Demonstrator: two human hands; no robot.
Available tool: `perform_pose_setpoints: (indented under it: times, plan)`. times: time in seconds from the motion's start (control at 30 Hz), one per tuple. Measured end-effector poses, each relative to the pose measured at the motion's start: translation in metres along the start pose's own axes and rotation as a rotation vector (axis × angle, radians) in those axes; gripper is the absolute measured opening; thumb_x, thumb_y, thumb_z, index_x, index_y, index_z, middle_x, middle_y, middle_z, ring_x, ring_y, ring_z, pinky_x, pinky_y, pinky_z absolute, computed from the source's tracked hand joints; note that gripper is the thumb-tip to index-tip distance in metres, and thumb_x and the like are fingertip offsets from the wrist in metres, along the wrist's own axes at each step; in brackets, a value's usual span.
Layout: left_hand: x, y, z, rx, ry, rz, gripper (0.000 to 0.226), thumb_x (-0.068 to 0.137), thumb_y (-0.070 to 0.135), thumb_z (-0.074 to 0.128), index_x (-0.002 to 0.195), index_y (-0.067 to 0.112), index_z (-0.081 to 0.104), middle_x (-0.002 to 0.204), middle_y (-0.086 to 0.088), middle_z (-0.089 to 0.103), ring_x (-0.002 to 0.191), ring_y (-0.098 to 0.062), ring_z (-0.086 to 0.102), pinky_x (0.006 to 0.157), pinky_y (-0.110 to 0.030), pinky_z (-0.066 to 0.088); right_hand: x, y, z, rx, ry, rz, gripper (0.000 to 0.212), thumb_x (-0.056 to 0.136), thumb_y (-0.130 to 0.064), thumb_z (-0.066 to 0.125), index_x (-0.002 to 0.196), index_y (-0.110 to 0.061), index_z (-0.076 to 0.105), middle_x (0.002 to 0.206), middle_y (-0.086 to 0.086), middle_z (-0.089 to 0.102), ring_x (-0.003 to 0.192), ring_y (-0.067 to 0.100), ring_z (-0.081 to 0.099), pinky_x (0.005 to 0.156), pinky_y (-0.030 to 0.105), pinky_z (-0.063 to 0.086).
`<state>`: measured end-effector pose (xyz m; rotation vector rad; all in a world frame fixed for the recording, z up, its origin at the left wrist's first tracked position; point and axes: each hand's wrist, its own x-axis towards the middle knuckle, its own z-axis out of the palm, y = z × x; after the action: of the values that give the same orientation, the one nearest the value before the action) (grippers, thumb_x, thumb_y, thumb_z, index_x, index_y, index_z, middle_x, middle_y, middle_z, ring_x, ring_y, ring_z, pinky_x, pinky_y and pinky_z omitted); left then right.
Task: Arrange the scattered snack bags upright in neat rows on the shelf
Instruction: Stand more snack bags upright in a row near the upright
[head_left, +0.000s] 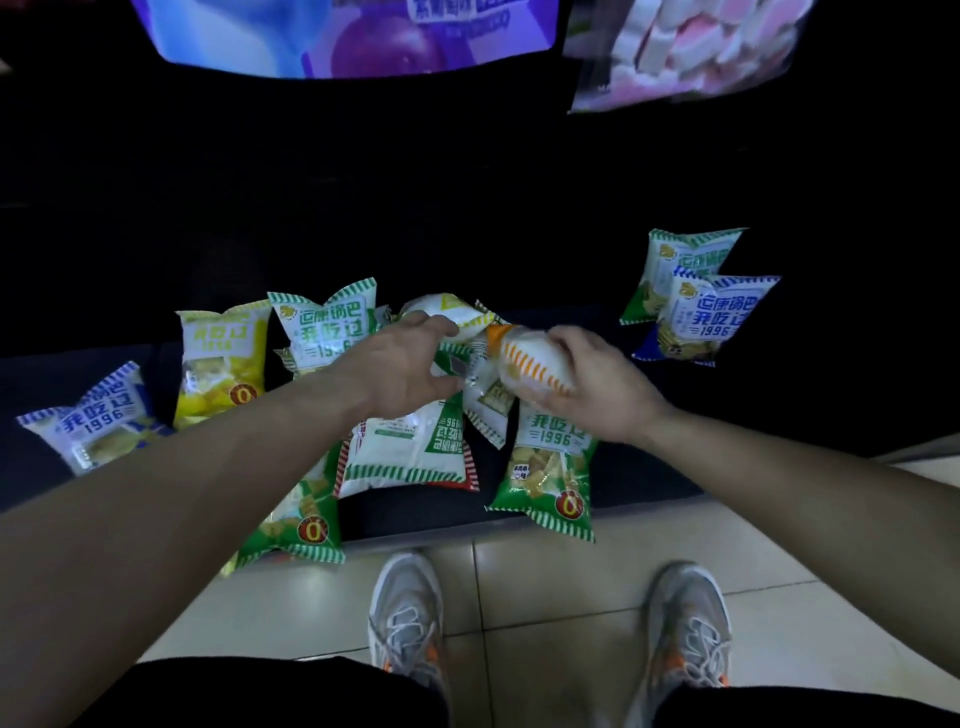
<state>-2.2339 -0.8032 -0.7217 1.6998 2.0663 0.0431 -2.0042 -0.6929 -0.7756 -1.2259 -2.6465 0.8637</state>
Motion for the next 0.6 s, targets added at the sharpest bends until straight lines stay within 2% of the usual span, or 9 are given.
perform_pose_setpoints:
  times: [0.13,0.27,0.33,0.47,0.6]
  plan:
    - [0.002,0.0,-0.001,-0.035,0.008,-0.037,0.071,0.092,0.047,0.061,0.151,0.024,0.029,0.155,-0.006,0.029,0.135,-0.028,0.04,0.103,-0.037,0.041,0.011,0.003,-0.029,0.081,0.055,0.066,0.06,0.088,-0.03,0.073,0.141,-0.017,0.048,0.117,-0.001,0.068,0.095,0.013,0.064,0.074,0.024,0.051]
    - [0.007,0.002,0.002,-0.045,0.025,-0.033,0.072,0.091,0.048,0.062,0.151,0.025,0.029,0.157,-0.006,0.029,0.135,-0.028,0.042,0.104,-0.037,0.041,0.014,0.019,-0.052,0.356,0.084,0.124,0.049,0.092,-0.028,0.07,0.137,-0.015,0.053,0.118,0.001,0.067,0.105,0.019,0.065,0.087,0.033,0.054]
    - [0.011,0.004,0.003,-0.039,0.038,-0.025,0.072,0.091,0.048,0.062,0.151,0.025,0.029,0.157,-0.006,0.029,0.135,-0.028,0.042,0.105,-0.037,0.041,0.01,0.029,-0.062,0.442,0.085,0.157,0.052,0.092,-0.029,0.069,0.139,-0.016,0.05,0.118,-0.001,0.064,0.105,0.018,0.064,0.086,0.033,0.053]
    - [0.017,0.021,0.001,-0.1,0.126,0.032,0.072,0.089,0.044,0.067,0.149,0.023,0.034,0.149,-0.002,0.042,0.131,-0.025,0.046,0.101,-0.035,0.042,-0.004,0.044,-0.074,0.453,0.02,0.172,0.055,0.09,-0.027,0.071,0.139,-0.015,0.05,0.119,0.001,0.065,0.105,0.017,0.065,0.089,0.037,0.056]
    - [0.023,0.058,-0.008,-0.206,0.258,0.162,0.091,0.077,0.04,0.081,0.151,0.028,0.029,0.144,0.004,0.047,0.128,-0.016,0.047,0.099,-0.031,0.041,-0.02,0.046,-0.086,0.405,-0.093,0.122,0.058,0.086,-0.025,0.076,0.138,-0.018,0.052,0.116,-0.004,0.064,0.106,0.012,0.064,0.091,0.031,0.055]
